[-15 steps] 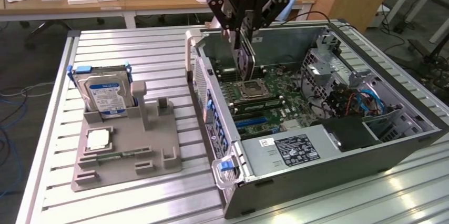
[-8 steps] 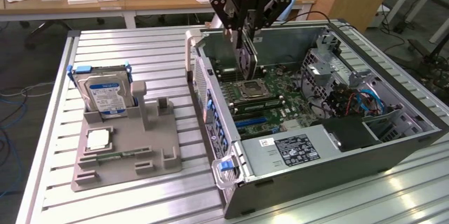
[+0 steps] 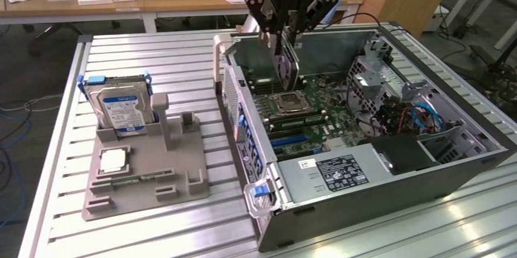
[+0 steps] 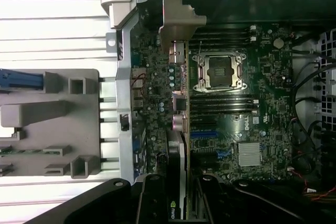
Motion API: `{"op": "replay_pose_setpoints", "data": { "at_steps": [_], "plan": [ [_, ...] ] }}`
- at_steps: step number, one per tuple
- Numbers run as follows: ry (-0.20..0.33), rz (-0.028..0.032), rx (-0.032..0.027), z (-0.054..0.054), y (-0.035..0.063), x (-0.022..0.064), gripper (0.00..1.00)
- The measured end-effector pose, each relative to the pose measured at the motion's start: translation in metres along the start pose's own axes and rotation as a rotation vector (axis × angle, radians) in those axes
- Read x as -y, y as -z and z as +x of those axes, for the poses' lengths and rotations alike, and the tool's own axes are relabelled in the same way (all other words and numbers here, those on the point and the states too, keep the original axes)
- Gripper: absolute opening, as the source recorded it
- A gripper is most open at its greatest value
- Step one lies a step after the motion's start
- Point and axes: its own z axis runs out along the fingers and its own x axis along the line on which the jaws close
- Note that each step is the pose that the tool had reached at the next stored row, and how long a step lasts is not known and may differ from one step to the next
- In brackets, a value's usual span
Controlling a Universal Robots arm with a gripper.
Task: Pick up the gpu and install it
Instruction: 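Pick up the gpu and move the gpu toward the slot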
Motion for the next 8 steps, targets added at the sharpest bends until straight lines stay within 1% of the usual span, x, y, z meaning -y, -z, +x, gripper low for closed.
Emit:
{"op": "replay_pose_setpoints", "data": {
  "at_steps": [8],
  "plan": [
    [0.0, -0.0001, 0.0001, -0.0039, -0.0002, -0.0026, 0.27]
  ]
}}
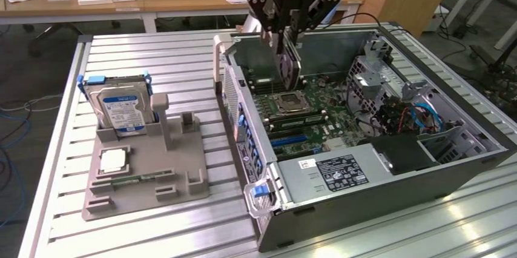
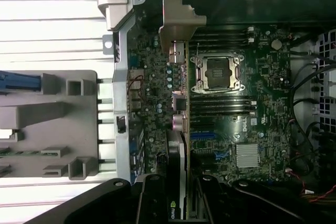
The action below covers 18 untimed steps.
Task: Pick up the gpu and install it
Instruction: 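Pick up the gpu and move the gpu toward the slot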
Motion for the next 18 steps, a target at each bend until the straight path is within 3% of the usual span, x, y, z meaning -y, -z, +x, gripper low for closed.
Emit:
{"op": "replay_pose_setpoints", "data": {
  "at_steps": [9, 18],
  "plan": [
    [0.0, 0.0, 0.0, -0.009, -0.0003, -0.0029, 0.27],
    [0.0, 0.0, 0.0, -0.031, -0.001, -0.0071, 0.27]
  ]
}}
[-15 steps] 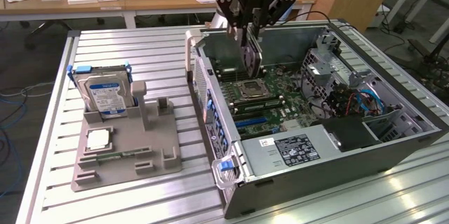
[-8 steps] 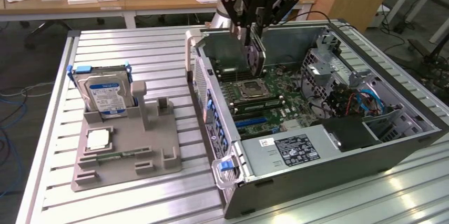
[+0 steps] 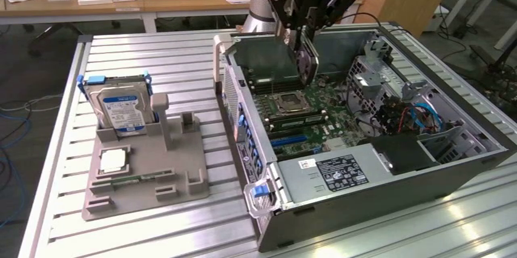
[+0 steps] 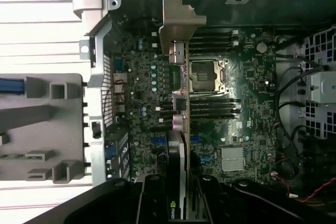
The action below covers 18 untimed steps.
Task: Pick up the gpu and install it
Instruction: 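Pick up the gpu and move the gpu toward the slot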
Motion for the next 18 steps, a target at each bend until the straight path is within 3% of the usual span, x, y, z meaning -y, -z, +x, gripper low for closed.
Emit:
{"op": "replay_pose_setpoints", "data": {
  "at_steps": [10, 18],
  "plan": [
    [0.0, 0.0001, 0.0, -0.028, -0.0008, -0.0048, 0.27],
    [0.0, 0.0, 0.0, -0.041, -0.0012, -0.0066, 0.27]
  ]
}}
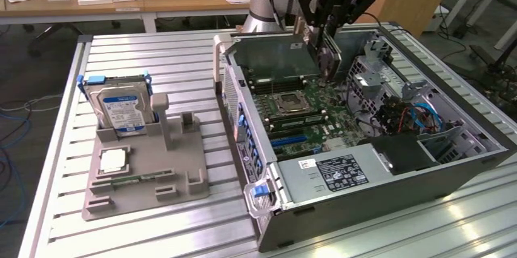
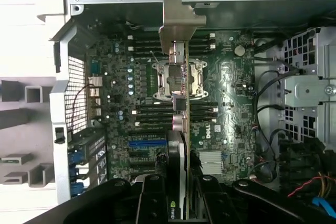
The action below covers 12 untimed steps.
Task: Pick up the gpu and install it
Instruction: 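Pick up the gpu and move the gpu toward the slot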
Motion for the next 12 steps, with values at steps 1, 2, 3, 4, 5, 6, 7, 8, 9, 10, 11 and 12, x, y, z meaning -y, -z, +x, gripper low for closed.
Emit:
{"op": "replay_pose_setpoints", "data": {
  "at_steps": [1, 2, 3, 4, 5, 6, 7, 8, 9, 10, 11, 12],
  "plan": [
    [0.0, 0.0, -0.0001, -0.002, -0.0001, -0.0003, 0.27],
    [0.0, 0.0, 0.0, -0.005, -0.0001, -0.0005, 0.27],
    [0.0, 0.0001, -0.0001, -0.008, -0.0002, -0.0008, 0.27],
    [0.0, 0.0001, 0.0, -0.01, -0.0003, -0.001, 0.27],
    [0.0, 0.0, 0.0, -0.014, -0.0004, -0.0013, 0.27],
    [0.0, 0.0, -0.0001, -0.017, -0.0005, -0.0015, 0.27],
    [0.0, 0.0, 0.0, -0.02, -0.0006, -0.0018, 0.27],
    [0.0, 0.0, 0.0, -0.023, -0.0006, -0.002, 0.27],
    [0.0, 0.0, 0.0, -0.026, -0.0007, -0.0022, 0.27],
    [0.0, 0.0, 0.0, -0.029, -0.0008, -0.0024, 0.27],
    [0.0, 0.0, 0.0, -0.033, -0.0009, -0.0026, 0.27],
    [0.0, 0.0, 0.0, -0.036, -0.001, -0.0028, 0.27]
  ]
}}
